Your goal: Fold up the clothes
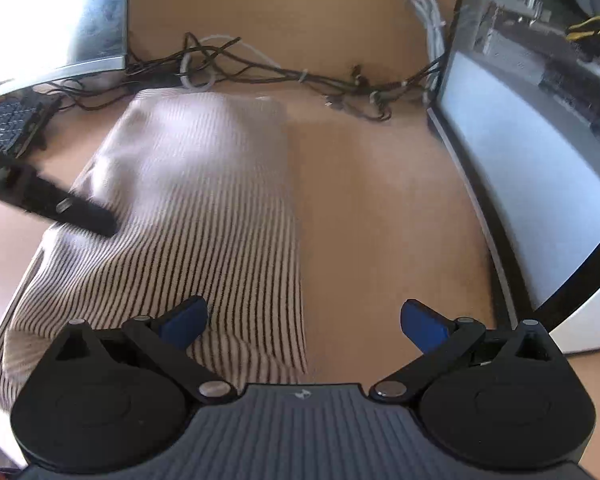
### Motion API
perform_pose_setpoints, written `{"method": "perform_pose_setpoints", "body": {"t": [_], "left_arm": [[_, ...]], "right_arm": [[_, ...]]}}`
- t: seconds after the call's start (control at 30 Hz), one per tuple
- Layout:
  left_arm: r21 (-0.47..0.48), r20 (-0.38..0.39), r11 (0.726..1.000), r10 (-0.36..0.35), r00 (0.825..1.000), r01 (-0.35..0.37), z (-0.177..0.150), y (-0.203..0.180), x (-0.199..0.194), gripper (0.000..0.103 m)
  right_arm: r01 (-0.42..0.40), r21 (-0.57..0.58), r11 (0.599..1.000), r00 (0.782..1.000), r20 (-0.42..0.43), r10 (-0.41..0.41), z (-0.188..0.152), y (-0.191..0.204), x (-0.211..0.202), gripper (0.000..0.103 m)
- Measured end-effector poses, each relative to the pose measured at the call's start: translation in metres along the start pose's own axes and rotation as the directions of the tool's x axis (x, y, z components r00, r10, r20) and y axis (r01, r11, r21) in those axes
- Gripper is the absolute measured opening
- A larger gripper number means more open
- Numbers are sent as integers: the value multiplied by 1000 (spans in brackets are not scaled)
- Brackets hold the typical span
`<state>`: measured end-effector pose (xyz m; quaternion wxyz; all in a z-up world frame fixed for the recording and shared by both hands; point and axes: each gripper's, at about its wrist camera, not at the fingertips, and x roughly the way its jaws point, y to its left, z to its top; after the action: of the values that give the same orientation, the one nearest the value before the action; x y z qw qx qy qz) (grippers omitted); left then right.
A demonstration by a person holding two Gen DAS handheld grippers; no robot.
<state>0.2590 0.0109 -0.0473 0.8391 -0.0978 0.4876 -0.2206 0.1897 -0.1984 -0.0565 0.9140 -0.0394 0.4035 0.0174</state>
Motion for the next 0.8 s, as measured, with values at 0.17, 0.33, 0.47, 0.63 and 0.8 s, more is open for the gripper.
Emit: {"method": "perform_pose_setpoints", "body": {"t": [0.17, 0.33, 0.47, 0.63, 0.8], "left_arm": [[-5, 13, 1000, 18, 1000, -18, 6, 3, 2, 91], [-15, 18, 1000, 22, 1000, -22, 2, 0, -9, 90], [13, 26, 1000, -8, 1000, 8, -10, -5, -28, 89], [43, -5, 999, -19, 1000, 19, -29, -6, -38, 79], [52, -41, 998, -31, 999, 33, -50, -6, -38, 73]], "right_arm": [[-90, 105, 990, 995, -24, 93, -10, -2, 0, 103], [-128, 166, 978, 991, -19, 133, -14, -9, 3, 103], [-129, 147, 981, 991, -5, 131, -16, -5, 4, 103], [-152, 141, 978, 988, -9, 154, -13, -9, 4, 103], [-104, 159, 982, 994, 31, 100, -9, -9, -15, 86]]}}
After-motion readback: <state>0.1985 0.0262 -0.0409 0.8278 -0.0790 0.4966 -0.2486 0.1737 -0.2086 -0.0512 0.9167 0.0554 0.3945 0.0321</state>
